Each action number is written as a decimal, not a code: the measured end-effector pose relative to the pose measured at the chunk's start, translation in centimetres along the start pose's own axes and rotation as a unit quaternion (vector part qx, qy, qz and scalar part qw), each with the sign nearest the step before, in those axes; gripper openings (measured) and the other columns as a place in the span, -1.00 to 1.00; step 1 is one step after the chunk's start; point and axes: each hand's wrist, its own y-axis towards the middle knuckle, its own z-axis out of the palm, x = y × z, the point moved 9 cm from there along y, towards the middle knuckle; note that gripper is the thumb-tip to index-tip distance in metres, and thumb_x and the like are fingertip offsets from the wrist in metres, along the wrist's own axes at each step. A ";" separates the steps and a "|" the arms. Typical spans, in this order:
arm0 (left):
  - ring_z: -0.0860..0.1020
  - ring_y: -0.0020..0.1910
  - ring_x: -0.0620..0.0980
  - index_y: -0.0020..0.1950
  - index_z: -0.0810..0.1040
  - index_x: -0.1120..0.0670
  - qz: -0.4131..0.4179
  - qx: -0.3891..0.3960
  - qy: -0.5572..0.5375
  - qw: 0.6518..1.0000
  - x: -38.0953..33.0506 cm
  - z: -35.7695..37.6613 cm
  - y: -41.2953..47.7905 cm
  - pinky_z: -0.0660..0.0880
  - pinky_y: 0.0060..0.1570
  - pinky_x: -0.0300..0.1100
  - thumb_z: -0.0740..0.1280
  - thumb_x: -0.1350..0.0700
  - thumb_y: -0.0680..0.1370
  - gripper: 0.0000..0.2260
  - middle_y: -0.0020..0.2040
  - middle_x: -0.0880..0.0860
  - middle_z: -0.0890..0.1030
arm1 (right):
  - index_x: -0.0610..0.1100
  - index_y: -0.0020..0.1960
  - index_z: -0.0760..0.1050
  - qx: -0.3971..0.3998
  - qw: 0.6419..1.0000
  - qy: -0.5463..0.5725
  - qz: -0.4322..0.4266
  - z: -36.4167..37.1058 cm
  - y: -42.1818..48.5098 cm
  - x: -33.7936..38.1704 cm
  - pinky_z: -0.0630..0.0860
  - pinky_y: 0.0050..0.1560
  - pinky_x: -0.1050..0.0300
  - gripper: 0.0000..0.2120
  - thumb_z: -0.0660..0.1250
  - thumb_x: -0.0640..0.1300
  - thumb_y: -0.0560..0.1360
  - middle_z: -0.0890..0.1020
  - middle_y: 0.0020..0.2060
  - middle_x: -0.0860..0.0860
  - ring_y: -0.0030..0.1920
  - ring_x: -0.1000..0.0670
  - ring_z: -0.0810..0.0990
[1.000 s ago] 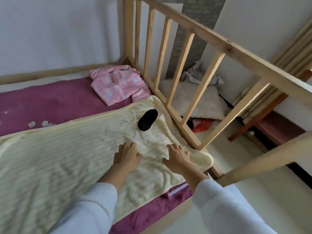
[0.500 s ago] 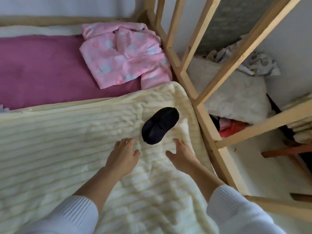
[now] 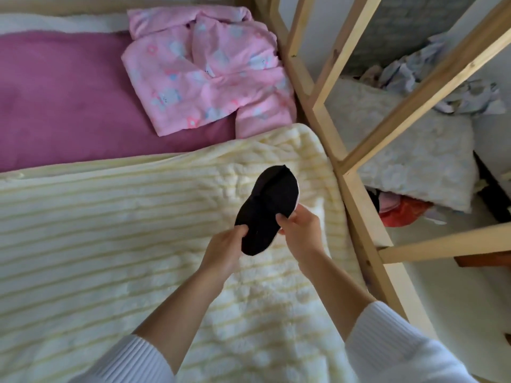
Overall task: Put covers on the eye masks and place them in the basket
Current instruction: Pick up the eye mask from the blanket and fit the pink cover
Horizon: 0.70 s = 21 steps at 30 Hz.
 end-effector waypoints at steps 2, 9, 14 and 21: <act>0.52 -0.10 -0.23 -0.23 0.62 -0.09 -0.010 -0.003 -0.039 0.999 -0.6 -1.1 -1.9 0.48 0.14 -0.09 0.17 -0.09 0.55 -0.72 -0.08 -0.15 0.60 | -0.08 -0.21 0.55 0.031 0.998 0.047 -0.012 -1.1 -2.3 1.4 0.42 -0.44 0.33 -0.85 0.31 -0.26 0.49 0.49 -0.46 0.04 -0.44 0.18 0.51; 0.64 -0.12 -0.21 -0.24 0.72 -0.15 0.084 0.017 0.009 0.996 -8.3 -5.5 -14.4 0.49 -0.03 -0.17 0.31 -0.16 0.42 -0.79 -0.18 -0.13 0.73 | -0.10 -0.32 0.49 0.228 0.965 0.134 0.002 -3.1 -12.7 7.9 0.27 -0.41 0.23 -0.80 0.38 -0.25 0.46 0.41 -0.46 0.01 -0.41 0.09 0.38; 0.66 -0.09 0.07 -0.25 0.74 -0.07 0.152 0.023 0.081 0.985 -12.8 -10.5 -24.2 0.57 0.09 0.05 0.23 -0.26 0.44 -0.62 -0.18 0.08 0.73 | -0.07 -0.41 0.47 0.278 0.952 0.126 -0.039 -4.0 -21.2 14.5 0.27 -0.37 0.23 -0.72 0.39 -0.30 0.43 0.40 -0.48 0.08 -0.43 0.12 0.36; 0.64 -0.12 -0.07 -0.21 0.74 -0.09 0.248 0.001 0.102 0.963 -17.7 -16.2 -35.7 0.58 -0.02 0.07 0.23 -0.30 0.41 -0.60 -0.21 0.01 0.74 | -0.26 -0.24 0.60 0.223 0.958 0.107 -0.146 -4.2 -31.1 24.0 0.32 -0.38 0.21 -0.94 0.38 -0.36 0.39 0.52 -0.45 0.03 -0.36 0.06 0.45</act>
